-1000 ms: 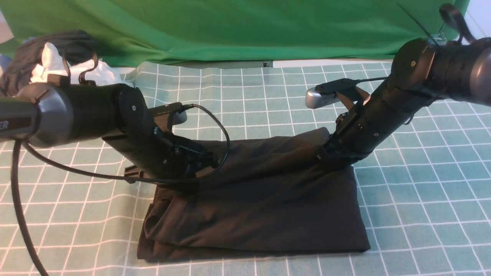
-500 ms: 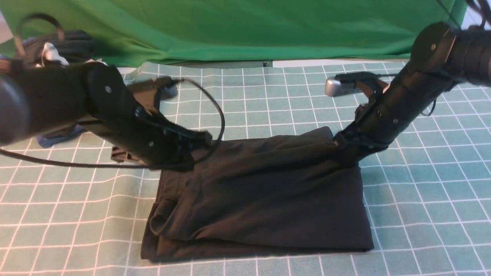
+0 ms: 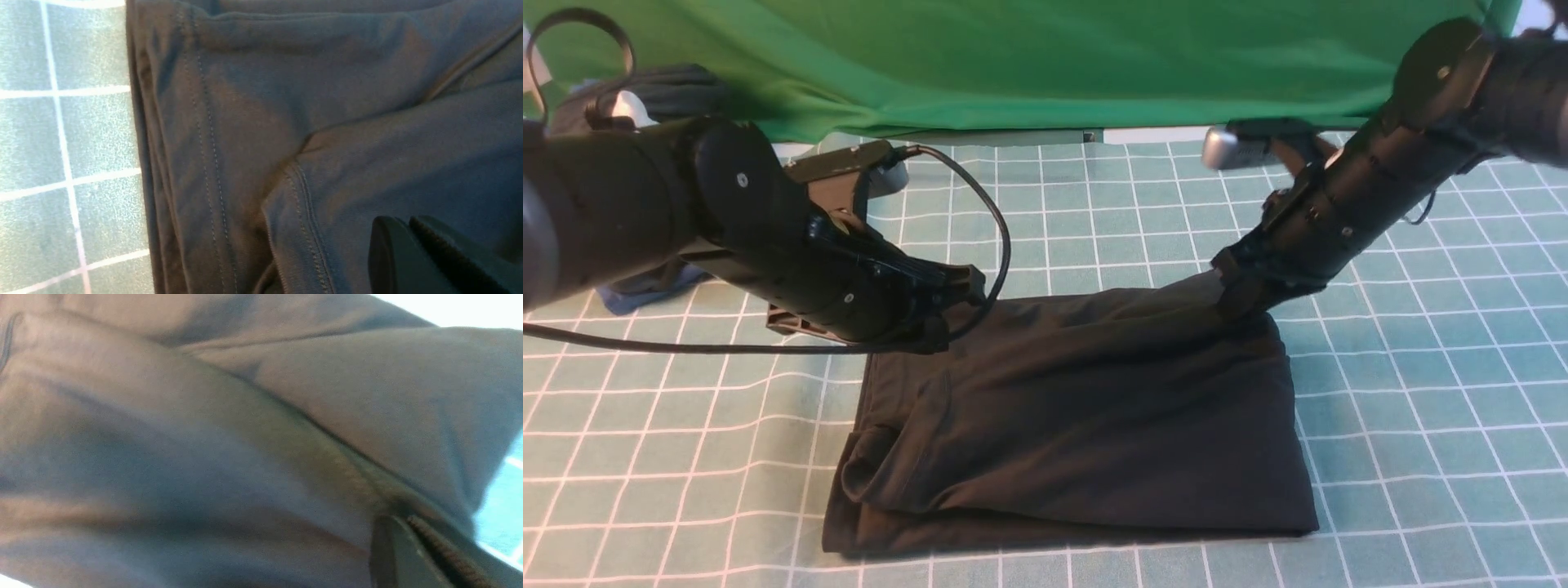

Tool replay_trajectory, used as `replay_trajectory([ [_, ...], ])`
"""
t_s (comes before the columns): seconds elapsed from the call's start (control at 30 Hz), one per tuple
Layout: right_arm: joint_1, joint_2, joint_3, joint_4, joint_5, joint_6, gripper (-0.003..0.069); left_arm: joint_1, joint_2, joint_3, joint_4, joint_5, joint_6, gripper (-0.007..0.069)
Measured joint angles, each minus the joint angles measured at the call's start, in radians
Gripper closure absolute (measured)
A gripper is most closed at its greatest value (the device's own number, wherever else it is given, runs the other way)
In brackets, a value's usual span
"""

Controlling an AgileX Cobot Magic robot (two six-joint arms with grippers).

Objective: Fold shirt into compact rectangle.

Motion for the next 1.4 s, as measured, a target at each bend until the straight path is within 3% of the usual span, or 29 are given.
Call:
replay_trajectory([
  [0.37, 0.087, -0.032, 0.0, 0.004, -0.001, -0.074, 0.0643, -0.005, 0.0, 0.0, 0.004, 0.004, 0.003, 0.0617],
  [0.7, 0.056, 0.088, 0.0, 0.006, -0.145, -0.076, 0.0647, -0.005, 0.0, 0.0, 0.004, 0.015, 0.003, 0.0617],
  [1.07, 0.027, 0.088, -0.046, 0.007, -0.182, -0.071, 0.0647, -0.005, 0.0, 0.0, 0.001, 0.037, 0.003, 0.0617],
  [1.2, -0.005, 0.088, -0.07, 0.001, -0.134, -0.069, 0.0647, -0.005, 0.0, 0.0, -0.001, 0.058, 0.003, 0.0617],
  [1.4, -0.019, 0.0, -0.085, -0.016, 0.064, -0.077, 0.0647, -0.005, 0.0, 0.0, -0.004, 0.086, 0.004, 0.0617],
])
